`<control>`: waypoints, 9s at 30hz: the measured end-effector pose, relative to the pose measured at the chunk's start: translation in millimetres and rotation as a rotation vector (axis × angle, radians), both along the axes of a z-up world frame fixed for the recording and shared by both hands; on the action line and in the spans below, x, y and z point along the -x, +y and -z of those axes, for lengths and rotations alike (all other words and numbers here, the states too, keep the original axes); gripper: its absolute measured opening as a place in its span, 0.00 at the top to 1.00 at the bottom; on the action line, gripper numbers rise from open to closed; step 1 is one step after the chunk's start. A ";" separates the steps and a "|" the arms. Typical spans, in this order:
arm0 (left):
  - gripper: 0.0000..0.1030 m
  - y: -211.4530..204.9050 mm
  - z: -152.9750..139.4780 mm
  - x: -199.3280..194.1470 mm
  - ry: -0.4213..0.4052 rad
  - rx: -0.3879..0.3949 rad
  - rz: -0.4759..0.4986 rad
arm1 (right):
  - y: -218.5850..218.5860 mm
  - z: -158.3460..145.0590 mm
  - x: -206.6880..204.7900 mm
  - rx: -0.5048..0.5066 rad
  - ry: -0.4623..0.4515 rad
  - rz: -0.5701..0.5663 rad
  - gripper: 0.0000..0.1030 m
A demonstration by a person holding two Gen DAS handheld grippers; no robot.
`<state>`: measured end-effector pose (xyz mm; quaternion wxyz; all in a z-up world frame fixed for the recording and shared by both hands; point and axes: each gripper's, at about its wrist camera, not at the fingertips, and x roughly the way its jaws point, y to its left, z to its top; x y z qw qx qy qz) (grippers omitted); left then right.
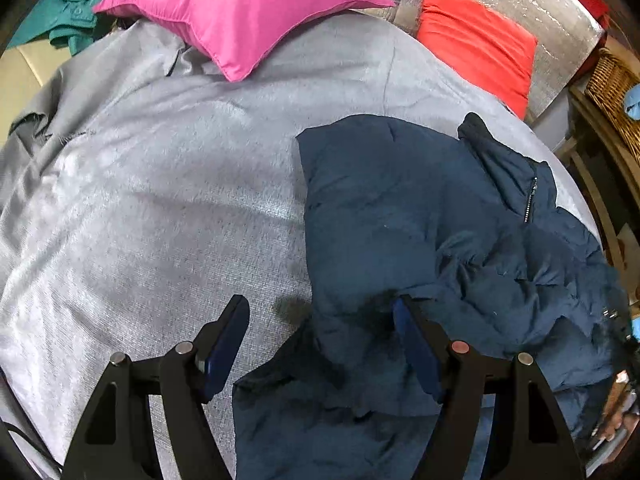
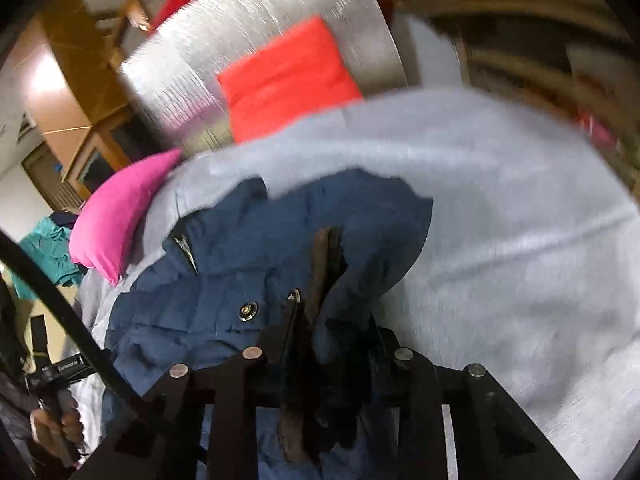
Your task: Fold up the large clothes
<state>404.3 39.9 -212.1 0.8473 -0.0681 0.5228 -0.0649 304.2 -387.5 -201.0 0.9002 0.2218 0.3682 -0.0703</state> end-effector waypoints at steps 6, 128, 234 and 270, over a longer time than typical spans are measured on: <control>0.25 -6.5 7.2 -1.7 0.031 -0.050 0.001 | -19.4 35.3 -14.6 -0.082 0.146 0.025 0.61; 0.22 -36.1 -45.1 101.3 -0.249 -0.088 0.076 | 14.3 5.1 62.4 -0.343 0.010 -0.186 0.52; 0.38 -94.4 -9.5 7.8 -0.177 -0.291 0.083 | 81.2 11.0 -69.3 -0.199 0.087 -0.298 0.72; 0.37 -78.3 -8.4 31.2 -0.238 -0.401 0.089 | 60.0 33.9 -28.6 -0.120 0.296 -0.206 0.73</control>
